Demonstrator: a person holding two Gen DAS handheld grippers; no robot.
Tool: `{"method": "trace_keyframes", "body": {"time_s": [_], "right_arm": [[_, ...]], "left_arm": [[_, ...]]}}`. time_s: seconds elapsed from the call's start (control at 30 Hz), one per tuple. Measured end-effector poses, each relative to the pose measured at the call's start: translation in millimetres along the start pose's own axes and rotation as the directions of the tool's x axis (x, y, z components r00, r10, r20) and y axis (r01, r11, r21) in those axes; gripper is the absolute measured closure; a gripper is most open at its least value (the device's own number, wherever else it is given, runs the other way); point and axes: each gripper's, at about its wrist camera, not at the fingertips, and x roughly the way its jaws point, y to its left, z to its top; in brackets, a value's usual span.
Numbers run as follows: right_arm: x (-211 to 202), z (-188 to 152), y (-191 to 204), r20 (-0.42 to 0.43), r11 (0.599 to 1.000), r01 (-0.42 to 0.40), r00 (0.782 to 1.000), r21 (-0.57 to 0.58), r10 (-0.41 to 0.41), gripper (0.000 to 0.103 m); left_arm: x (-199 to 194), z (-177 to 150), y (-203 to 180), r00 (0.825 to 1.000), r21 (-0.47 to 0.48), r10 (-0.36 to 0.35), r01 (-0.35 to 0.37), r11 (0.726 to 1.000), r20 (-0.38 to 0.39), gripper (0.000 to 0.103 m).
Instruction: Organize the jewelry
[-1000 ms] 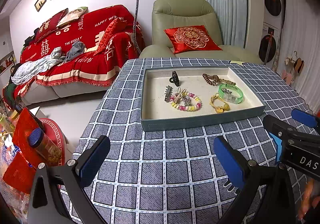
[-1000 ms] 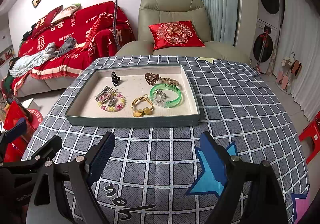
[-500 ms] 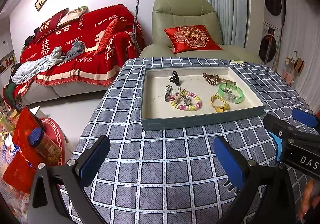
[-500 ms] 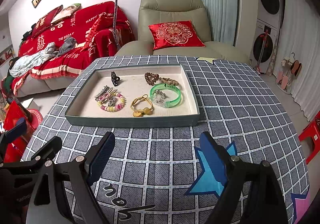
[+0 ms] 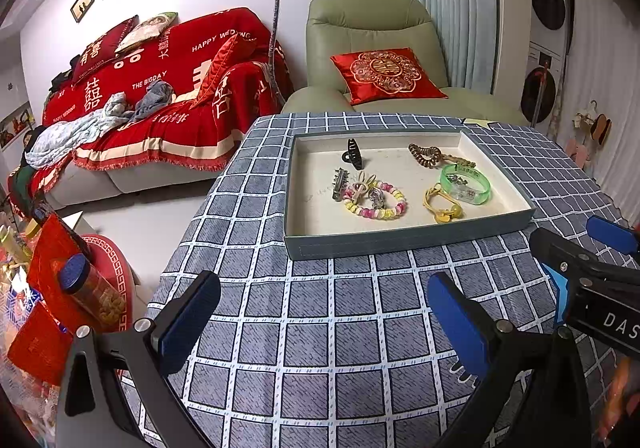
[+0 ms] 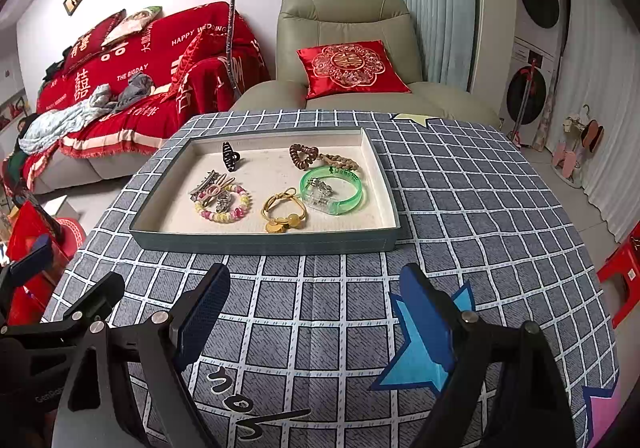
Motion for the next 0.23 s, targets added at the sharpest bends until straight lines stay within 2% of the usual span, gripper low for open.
{"method": "trace_keyframes", "body": {"time_s": [0.23], "right_arm": [[0.3, -0.3, -0.4, -0.001, 1.0, 0.001, 1.0, 0.002, -0.001, 0.014]], "left_arm": [[-2.0, 1.1, 2.5, 1.0, -0.007, -0.008, 0.008, 1.0, 0.01, 0.0]]}}
